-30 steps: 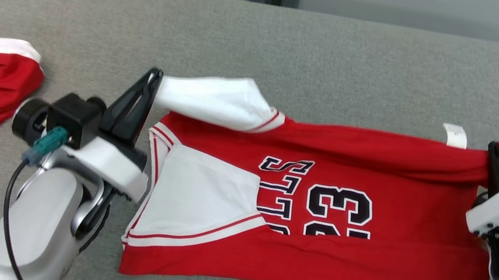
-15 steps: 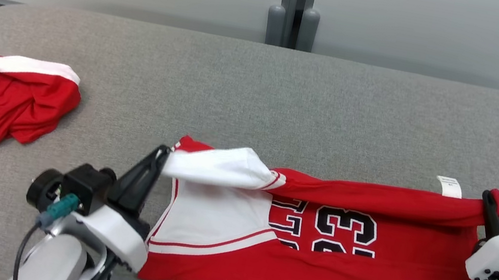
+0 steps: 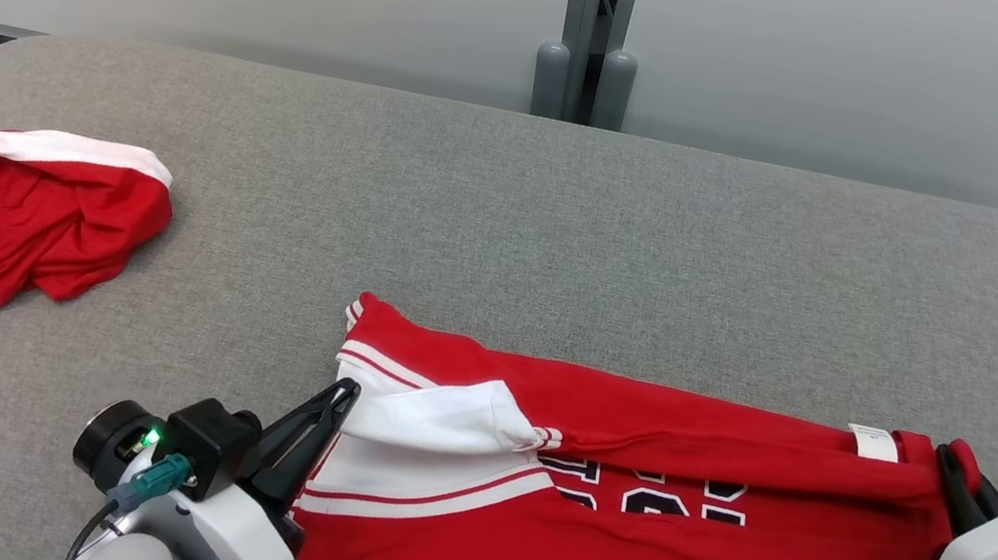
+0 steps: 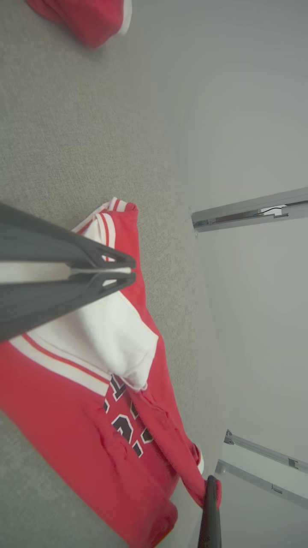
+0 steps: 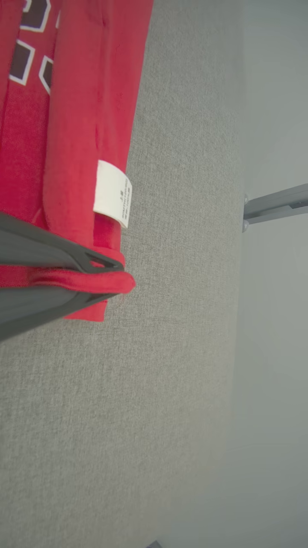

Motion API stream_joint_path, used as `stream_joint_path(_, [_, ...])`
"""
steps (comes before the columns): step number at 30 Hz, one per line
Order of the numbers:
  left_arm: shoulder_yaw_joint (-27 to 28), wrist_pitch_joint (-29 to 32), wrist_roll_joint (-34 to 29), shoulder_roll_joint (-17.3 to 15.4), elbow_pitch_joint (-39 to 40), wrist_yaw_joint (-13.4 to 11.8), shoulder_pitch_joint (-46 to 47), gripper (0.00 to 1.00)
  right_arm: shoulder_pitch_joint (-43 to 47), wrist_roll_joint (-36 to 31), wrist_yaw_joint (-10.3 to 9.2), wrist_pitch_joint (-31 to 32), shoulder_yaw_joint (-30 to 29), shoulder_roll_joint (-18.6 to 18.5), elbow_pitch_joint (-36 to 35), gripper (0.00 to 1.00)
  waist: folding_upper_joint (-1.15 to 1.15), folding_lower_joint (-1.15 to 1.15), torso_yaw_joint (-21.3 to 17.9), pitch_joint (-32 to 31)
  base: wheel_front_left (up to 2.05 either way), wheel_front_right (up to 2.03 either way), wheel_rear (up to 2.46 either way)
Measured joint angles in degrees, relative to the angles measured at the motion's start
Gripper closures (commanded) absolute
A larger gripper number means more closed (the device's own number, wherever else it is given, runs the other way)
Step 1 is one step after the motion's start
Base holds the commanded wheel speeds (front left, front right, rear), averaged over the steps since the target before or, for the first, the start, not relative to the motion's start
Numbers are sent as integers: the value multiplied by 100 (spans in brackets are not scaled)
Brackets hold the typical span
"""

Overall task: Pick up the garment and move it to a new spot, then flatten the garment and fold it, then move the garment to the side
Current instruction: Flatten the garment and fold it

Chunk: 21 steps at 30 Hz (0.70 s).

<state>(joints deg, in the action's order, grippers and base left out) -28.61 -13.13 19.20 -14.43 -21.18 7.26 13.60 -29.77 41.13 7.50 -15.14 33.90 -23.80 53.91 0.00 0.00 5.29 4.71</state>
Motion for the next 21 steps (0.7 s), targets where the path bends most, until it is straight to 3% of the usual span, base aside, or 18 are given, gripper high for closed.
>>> stream_joint_path(6, [-157,66,0,-75,-80,1,-51,100,9,157,-1,0,447,-176,48,100,0,0,-57,-58,0,0,0])
stream_joint_path(7, [-200,83,-7,-88,-100,1,-55,100,10,215,-1,0,531,-192,73,95,0,0,-65,-66,0,0,0])
stream_joint_path(9, [-247,82,-44,-112,-148,1,-62,100,14,336,0,0,655,-196,82,56,0,0,-81,-85,0,0,0])
stream_joint_path(10, [-266,80,-60,-120,-170,0,-67,100,15,408,-1,7,721,-199,96,20,0,0,-88,-99,0,0,0])
stream_joint_path(11, [-285,76,-96,-133,-200,-2,-80,100,31,503,-1,86,799,-201,87,0,0,0,-95,-116,0,0,0])
stream_joint_path(13, [-309,75,-129,-145,-231,-15,-102,100,74,601,-1,187,911,-210,59,0,0,0,-102,-137,0,0,0])
stream_joint_path(14, [-321,75,-151,-152,-279,-27,-133,74,132,683,-1,289,1038,-229,-3,0,0,0,-109,-159,0,0,0])
stream_joint_path(15, [-342,93,-149,-153,-345,-52,-158,33,194,804,-1,433,1140,-263,-73,0,0,0,-116,-184,0,0,0])
stream_joint_path(16, [-364,143,-156,-166,-404,-77,-176,6,235,902,0,547,1270,-328,-156,0,0,0,-123,-212,0,0,0])
stream_joint_path(17, [-393,152,-179,-190,-443,-77,-181,0,255,972,-1,631,1369,-412,-246,0,0,0,-131,-240,0,0,0])
stream_joint_path(21, [-425,304,-170,-219,-613,-129,-300,0,315,1347,-1,891,1612,-789,-539,0,0,0,-183,-370,0,0,0])
